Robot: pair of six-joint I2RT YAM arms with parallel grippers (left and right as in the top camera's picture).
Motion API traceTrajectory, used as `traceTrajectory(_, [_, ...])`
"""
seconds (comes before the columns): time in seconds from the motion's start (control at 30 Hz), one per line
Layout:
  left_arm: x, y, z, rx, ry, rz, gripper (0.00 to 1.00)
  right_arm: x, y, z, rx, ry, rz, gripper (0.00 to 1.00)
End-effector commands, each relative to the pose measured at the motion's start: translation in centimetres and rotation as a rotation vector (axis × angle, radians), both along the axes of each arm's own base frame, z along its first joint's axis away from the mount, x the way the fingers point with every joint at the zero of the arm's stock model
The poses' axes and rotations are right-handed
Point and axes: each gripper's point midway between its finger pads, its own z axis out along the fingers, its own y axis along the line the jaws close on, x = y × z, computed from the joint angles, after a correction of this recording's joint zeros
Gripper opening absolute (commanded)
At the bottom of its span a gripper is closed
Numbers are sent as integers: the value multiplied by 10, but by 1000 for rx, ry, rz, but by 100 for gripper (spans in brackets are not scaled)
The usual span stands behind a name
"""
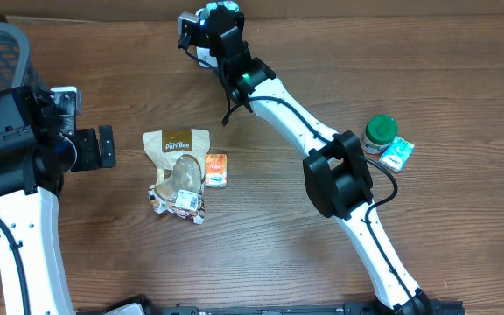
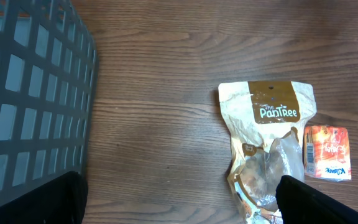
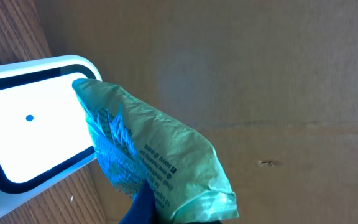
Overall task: Scan the item barcode
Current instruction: 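Hold the tissue pack in front of the scanner window, then carry the tissue pack right and set it beside the jar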
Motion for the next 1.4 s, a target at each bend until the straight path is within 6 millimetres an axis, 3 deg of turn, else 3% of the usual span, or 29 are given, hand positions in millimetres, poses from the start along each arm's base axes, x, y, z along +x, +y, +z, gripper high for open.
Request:
traceTrajectory(0.0, [1,1,5,-1,-13,14,100,-1,3,22,25,-43,-2,4])
traceTrajectory(0.27, [1,1,5,-1,-13,14,99,-1,0,33,70,-51,-23,4])
traceTrajectory(0.4, [1,1,5,-1,-13,14,99,-5,-5,69,241,-74,-54,4])
traceTrajectory(0.5, [1,1,5,-1,-13,14,100,-11,-19,114,400,-101,-84,4])
traceTrajectory(0.7, [1,1,5,-1,-13,14,100,-56,-50,183,676,26,-156,4])
traceTrajectory(0.77, [1,1,5,-1,-13,14,100,-82,-73,206,883,107,-245,4])
traceTrajectory(0.87, [1,1,5,-1,-13,14,99,-119,-111,224,1108,212,-389,4])
traceTrajectory(1.0, [1,1,5,-1,-13,14,100,-167,-152,229,1287,378,-533,4])
traceTrajectory(1.1, [1,1,5,-1,-13,14,100,-203,-182,220,1397,523,-670,4])
traceTrajectory(1.2, [1,1,5,-1,-13,14,100,-232,-208,200,1461,648,-846,4])
traceTrajectory(1.37, [1,1,5,-1,-13,14,100,-260,-237,160,1480,748,-1139,4])
